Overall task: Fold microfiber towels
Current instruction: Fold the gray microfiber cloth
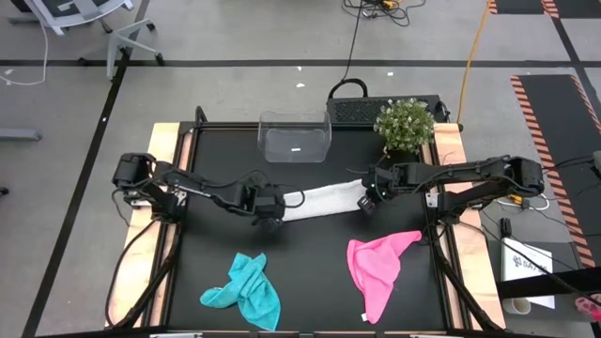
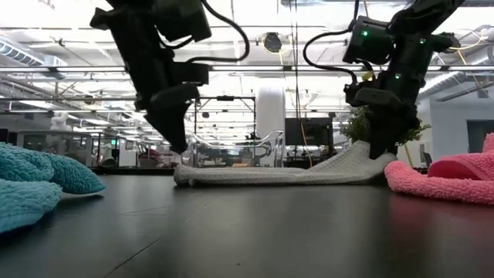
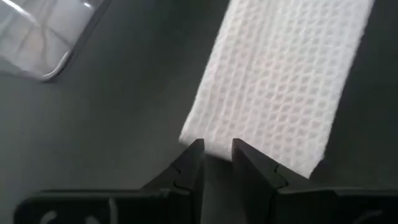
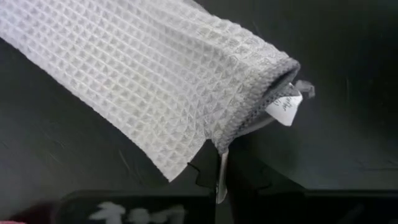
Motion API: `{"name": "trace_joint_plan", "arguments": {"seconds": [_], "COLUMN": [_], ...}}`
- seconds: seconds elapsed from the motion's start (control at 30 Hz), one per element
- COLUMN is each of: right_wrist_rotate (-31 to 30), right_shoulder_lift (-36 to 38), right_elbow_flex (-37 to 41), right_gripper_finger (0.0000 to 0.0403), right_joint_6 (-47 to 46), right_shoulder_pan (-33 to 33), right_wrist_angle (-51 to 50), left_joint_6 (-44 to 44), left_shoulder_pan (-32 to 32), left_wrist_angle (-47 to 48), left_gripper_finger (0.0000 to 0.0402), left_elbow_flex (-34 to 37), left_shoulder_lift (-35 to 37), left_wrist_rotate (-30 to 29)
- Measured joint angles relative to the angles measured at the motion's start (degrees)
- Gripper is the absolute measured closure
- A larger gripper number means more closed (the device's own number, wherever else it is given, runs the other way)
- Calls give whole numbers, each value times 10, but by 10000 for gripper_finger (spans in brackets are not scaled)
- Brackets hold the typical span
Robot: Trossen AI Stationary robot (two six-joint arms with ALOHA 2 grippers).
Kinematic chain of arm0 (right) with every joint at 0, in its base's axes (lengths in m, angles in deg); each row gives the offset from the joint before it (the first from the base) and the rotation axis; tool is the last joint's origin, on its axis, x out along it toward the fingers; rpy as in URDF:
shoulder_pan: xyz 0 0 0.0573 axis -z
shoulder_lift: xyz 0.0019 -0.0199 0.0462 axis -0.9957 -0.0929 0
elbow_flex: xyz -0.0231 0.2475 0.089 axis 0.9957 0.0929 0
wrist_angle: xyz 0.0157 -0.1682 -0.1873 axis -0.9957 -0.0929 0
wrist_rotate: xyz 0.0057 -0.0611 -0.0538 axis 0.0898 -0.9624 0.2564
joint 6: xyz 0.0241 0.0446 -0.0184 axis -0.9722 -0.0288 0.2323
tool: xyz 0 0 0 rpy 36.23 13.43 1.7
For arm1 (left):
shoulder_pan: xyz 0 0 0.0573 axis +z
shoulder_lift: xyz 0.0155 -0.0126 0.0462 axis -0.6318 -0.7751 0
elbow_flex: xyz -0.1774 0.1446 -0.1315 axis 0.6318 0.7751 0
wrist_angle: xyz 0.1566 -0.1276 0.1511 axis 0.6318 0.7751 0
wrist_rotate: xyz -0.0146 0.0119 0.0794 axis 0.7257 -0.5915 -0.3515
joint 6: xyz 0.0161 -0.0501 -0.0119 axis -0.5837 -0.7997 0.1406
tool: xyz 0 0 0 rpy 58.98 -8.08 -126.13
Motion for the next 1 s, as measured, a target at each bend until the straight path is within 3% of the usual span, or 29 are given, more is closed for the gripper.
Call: {"name": "trace_joint_plan", "arguments": {"seconds": [0.23,0.57,0.8,1.0], "right_wrist_rotate": [3,5,21,72], "right_shoulder_lift": [0,-17,-106,-213], "right_elbow_flex": [-24,-126,-210,-302], "right_gripper_finger": [397,401,402,402], "right_joint_6": [-15,-8,17,48], "right_shoulder_pan": [0,-10,-26,-40], "right_wrist_angle": [1,-8,-7,30], "left_joint_6": [-57,-67,-101,-128], "left_shoulder_pan": [0,5,4,-5], "left_wrist_angle": [25,79,180,225], "left_gripper_finger": [320,396,398,399], "left_elbow_flex": [-1,-3,-2,-2], "left_shoulder_lift": [3,57,100,131], "left_wrist_rotate": [-1,28,20,18]}}
